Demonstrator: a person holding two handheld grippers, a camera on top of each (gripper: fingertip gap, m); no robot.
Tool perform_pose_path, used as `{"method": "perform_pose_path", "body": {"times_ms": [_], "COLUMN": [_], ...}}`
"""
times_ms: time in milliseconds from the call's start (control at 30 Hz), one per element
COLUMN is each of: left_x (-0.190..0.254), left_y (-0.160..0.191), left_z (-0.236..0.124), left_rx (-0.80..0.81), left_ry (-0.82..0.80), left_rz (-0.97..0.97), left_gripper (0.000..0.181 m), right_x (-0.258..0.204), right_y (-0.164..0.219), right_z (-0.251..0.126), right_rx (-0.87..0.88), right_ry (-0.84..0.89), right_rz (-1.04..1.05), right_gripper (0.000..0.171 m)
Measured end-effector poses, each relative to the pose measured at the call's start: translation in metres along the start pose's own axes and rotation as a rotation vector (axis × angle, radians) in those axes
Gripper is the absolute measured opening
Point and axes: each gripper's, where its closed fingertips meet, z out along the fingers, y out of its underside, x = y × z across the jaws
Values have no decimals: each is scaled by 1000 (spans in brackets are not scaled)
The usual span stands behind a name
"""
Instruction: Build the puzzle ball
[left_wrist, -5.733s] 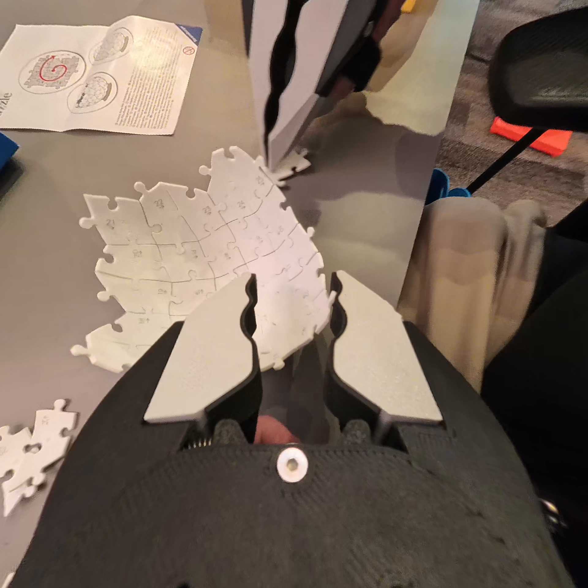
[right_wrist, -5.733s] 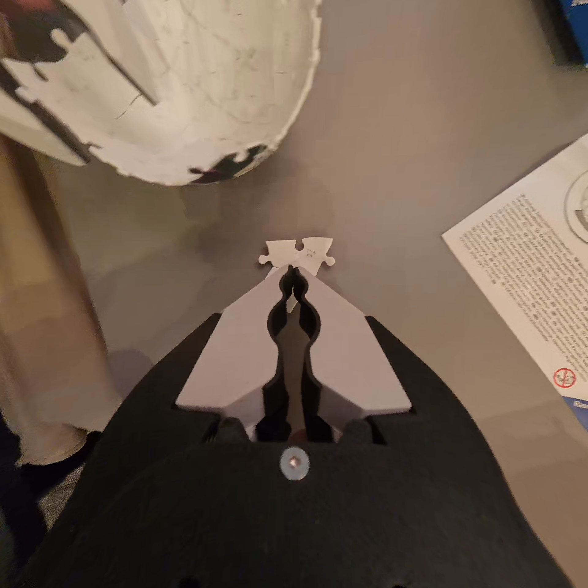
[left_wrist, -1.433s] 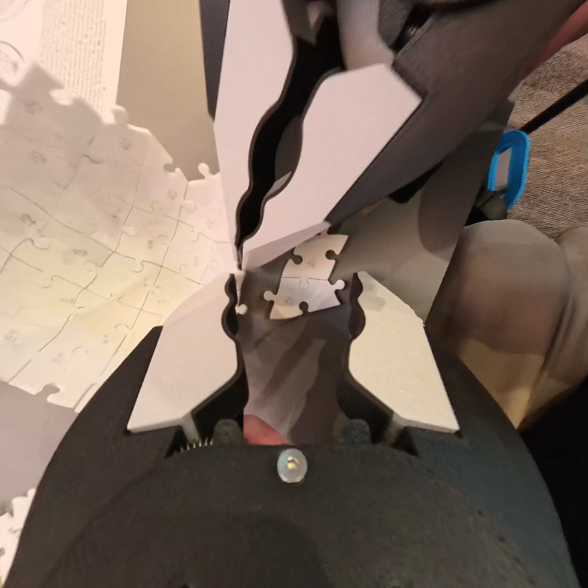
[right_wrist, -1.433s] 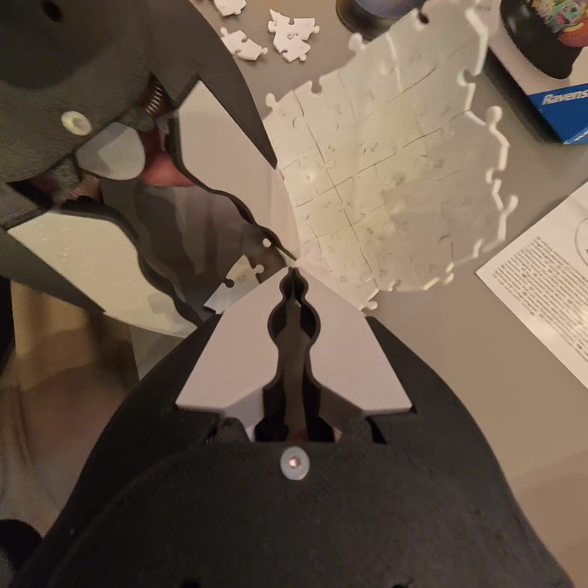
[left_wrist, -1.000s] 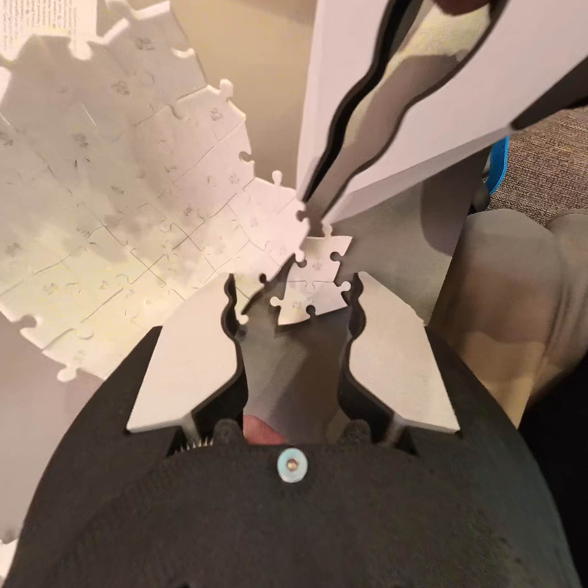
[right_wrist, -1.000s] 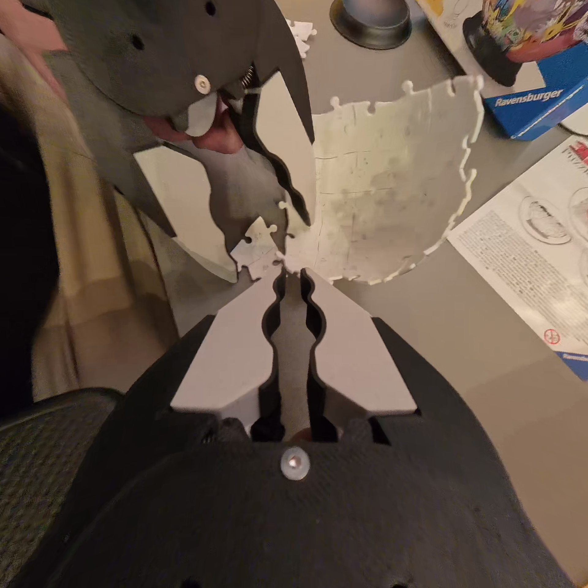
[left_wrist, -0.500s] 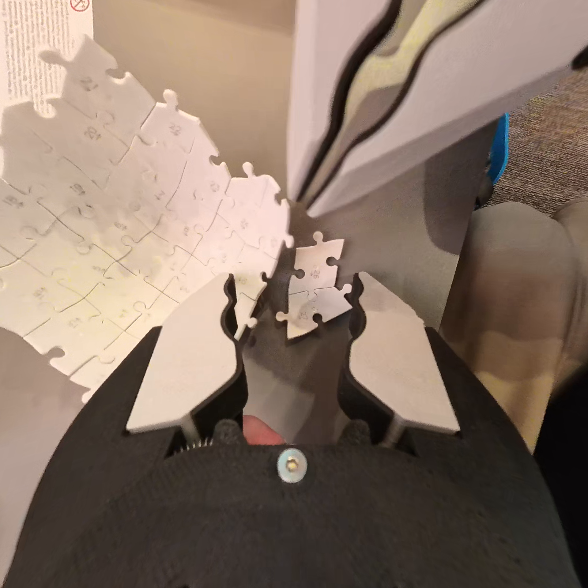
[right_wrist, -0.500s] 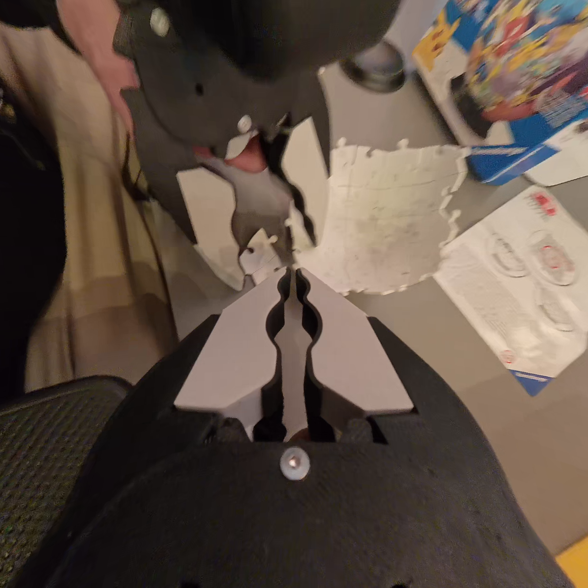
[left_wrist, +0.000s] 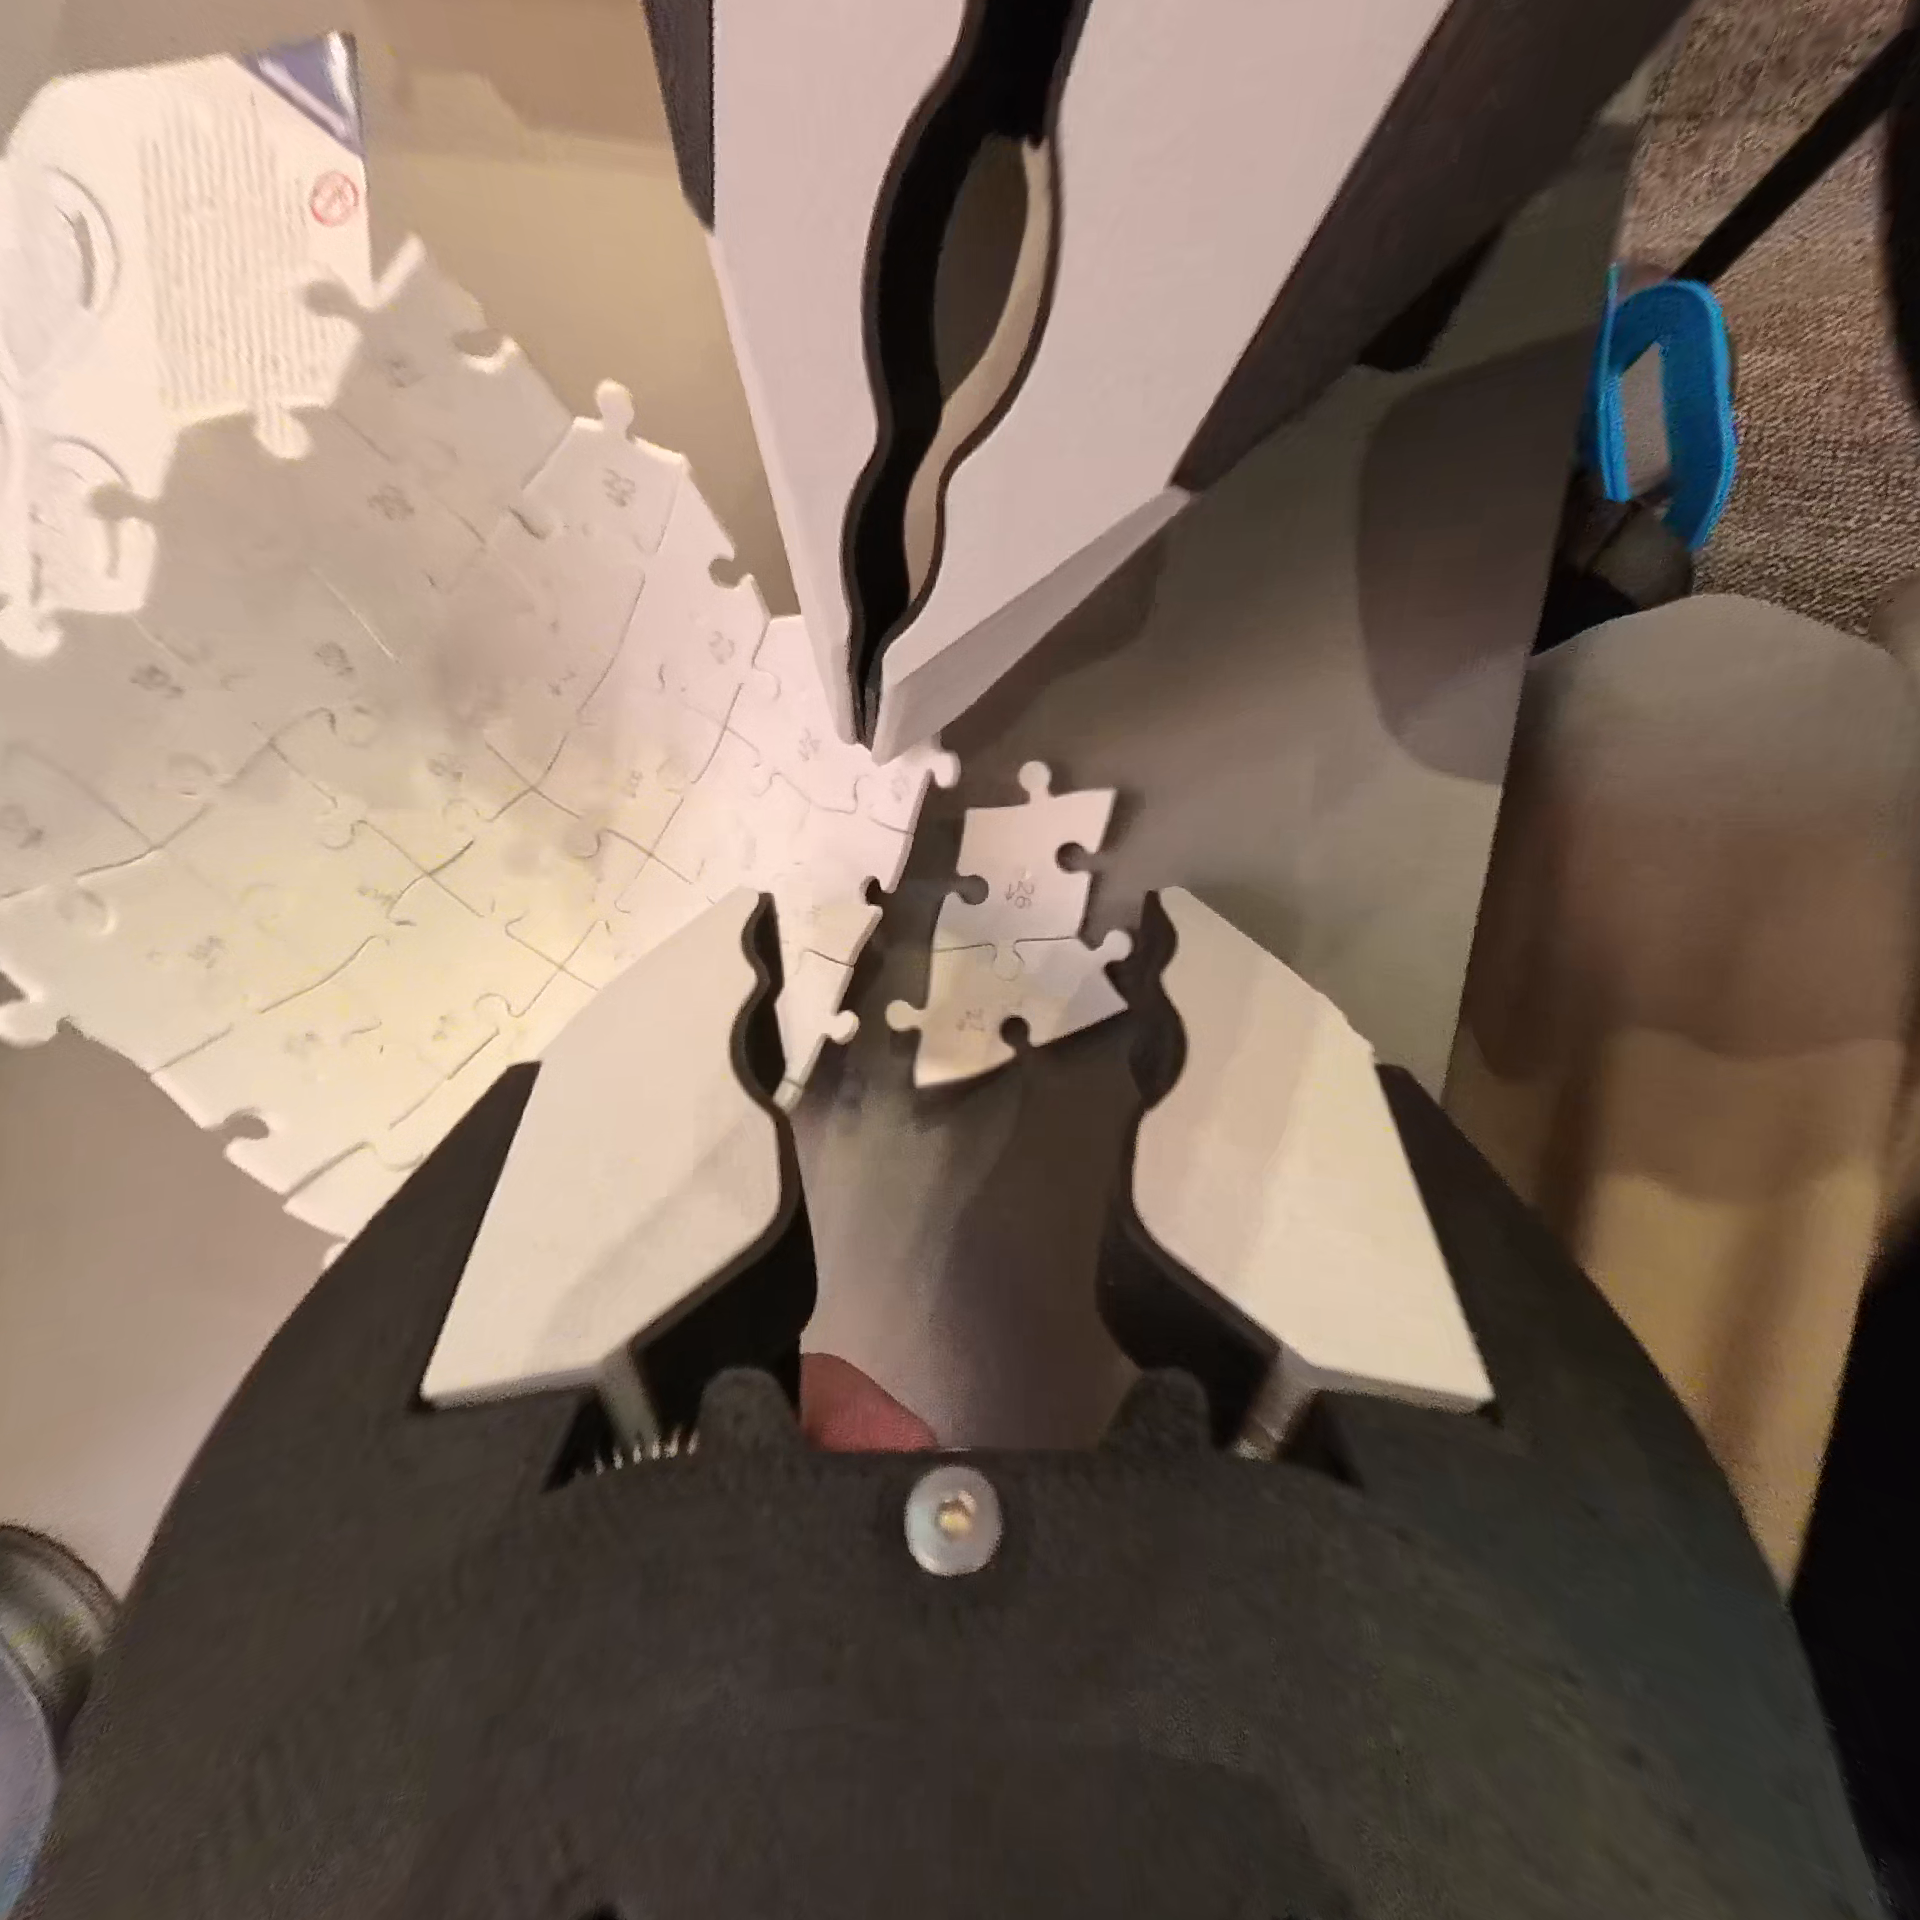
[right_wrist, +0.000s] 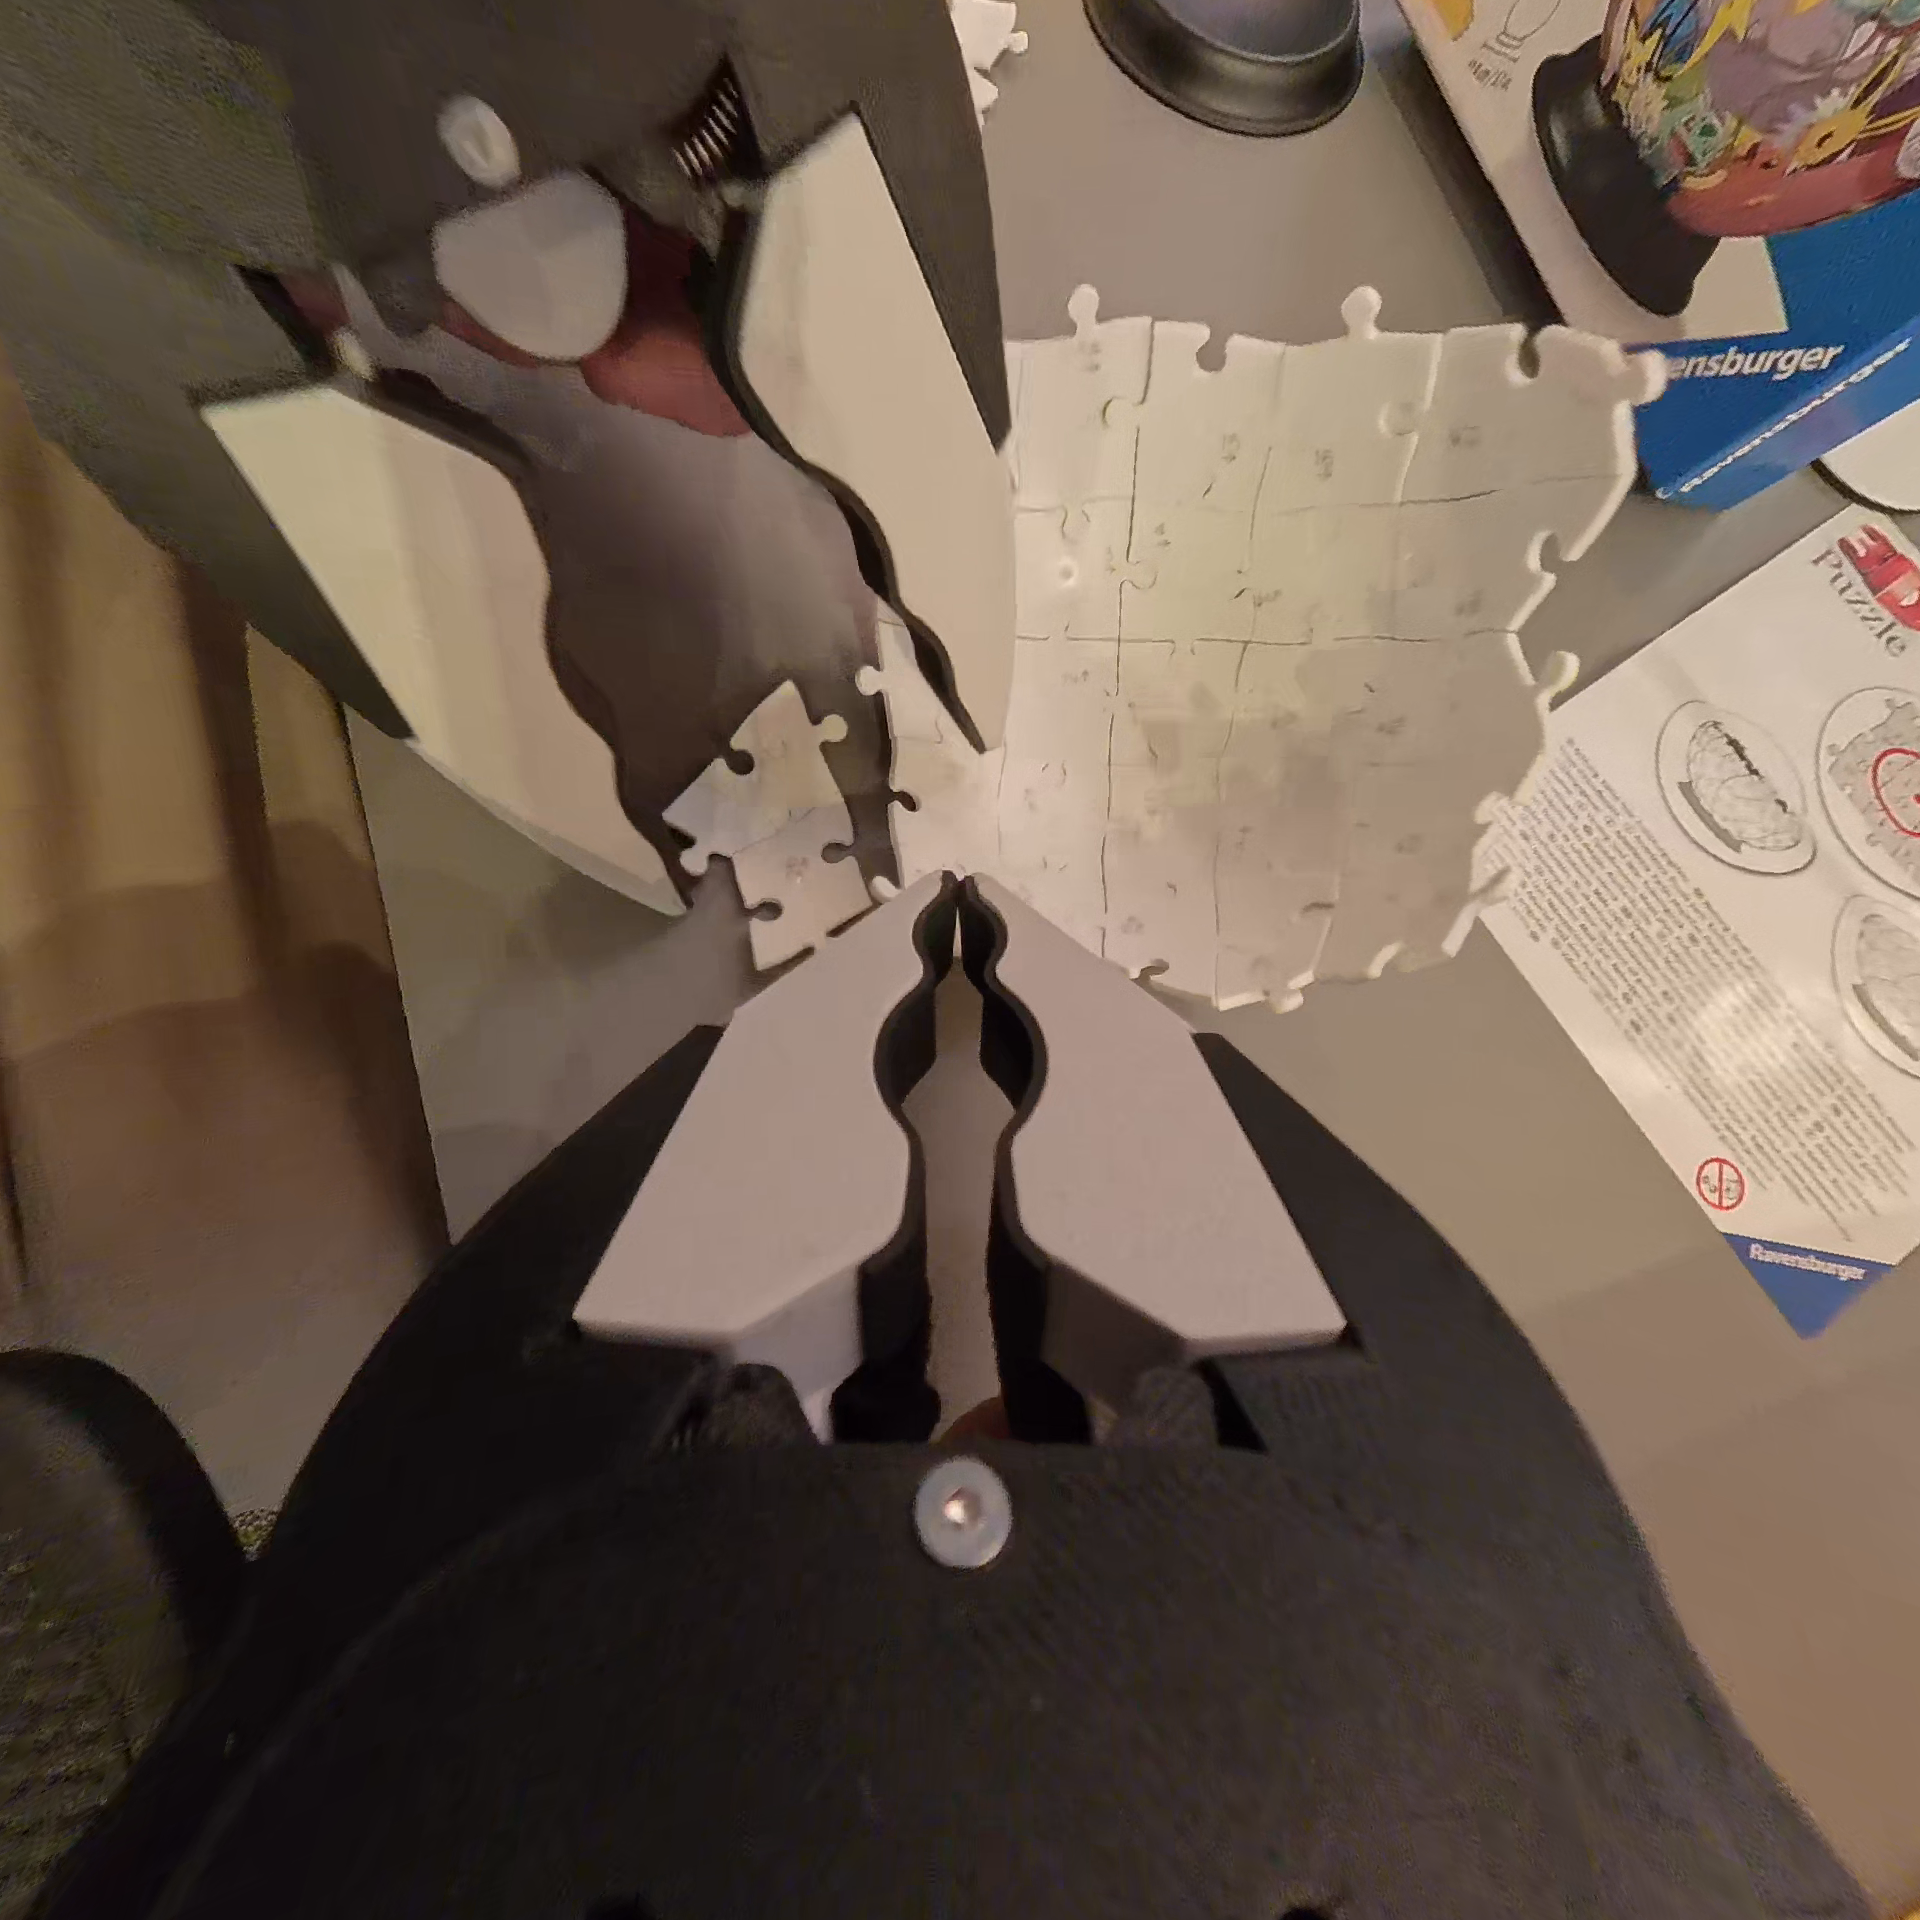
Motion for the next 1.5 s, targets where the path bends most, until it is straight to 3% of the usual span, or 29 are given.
{"method": "perform_pose_path", "body": {"times_ms": [333, 733, 1500], "left_x": [20, 41, 37], "left_y": [-6, 7, 15], "left_z": [-33, -10, -10], "left_rx": [117, 36, 8], "left_ry": [-85, 10, 176], "left_rz": [105, 95, 137], "left_gripper": [52, 47, 37], "right_x": [-3, -9, -10], "right_y": [7, 7, 2], "right_z": [5, 9, 17], "right_rx": [18, 24, 11], "right_ry": [-24, -37, 19], "right_rz": [31, 40, -93], "right_gripper": [0, 0, 0]}}
